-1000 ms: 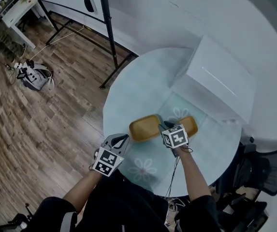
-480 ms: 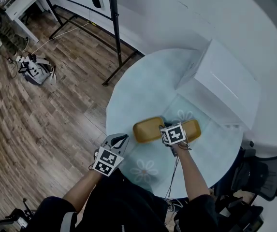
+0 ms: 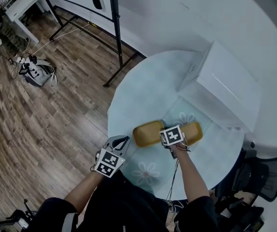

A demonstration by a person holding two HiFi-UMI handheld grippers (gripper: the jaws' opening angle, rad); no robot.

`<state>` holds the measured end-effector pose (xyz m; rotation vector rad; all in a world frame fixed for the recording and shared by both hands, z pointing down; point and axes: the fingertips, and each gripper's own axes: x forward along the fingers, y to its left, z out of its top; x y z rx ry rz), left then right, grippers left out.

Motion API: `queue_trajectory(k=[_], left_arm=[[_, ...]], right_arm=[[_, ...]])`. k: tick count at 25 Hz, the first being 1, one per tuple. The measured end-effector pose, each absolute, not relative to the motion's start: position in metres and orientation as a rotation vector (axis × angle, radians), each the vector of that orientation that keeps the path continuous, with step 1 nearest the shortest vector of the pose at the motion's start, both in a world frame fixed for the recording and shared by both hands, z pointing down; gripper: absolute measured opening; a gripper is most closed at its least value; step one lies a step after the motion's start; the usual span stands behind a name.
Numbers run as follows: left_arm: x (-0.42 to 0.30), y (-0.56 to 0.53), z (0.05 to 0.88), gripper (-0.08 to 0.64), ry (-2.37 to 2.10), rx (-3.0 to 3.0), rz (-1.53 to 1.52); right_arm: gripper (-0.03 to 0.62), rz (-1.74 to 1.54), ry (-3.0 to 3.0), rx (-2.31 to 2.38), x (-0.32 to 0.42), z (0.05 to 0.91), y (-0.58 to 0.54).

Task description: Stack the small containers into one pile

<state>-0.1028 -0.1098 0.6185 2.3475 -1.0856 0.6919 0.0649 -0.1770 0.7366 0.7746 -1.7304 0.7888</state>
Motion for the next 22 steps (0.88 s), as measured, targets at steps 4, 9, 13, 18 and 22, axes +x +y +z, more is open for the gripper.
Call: queue_trajectory(k=[4,9,13,18,22], left_arm=[[-0.104,-0.109,0.62,0.015,-1.076,2.347,0.695],[-0.099,-0.11,0.618,0.015,-1.063,2.362,0.692],[-0.094,-0.112,0.616,0.015,-1.051,2.374,0.693],[-0.09,-0.114,0.614,0.015,-1.043,2.39,0.694],[-0.085,-0.116,0.612,0.015,-1.031,2.404,0.7]], right_arm=[[0.038,0.863,-1.775,0.781,0.057,0.73,-0.175],[0.037,0.903,-1.811,0.773,0.056,0.721,-0.173],[0.037,0.916,-1.829,0.776,0.059,0.714,-0.172],[0.035,0.922,-1.849,0.799,0.069,0.7,-0.175],[0.035,0.927,-1.857,0.827,0.081,0.688,-0.178]])
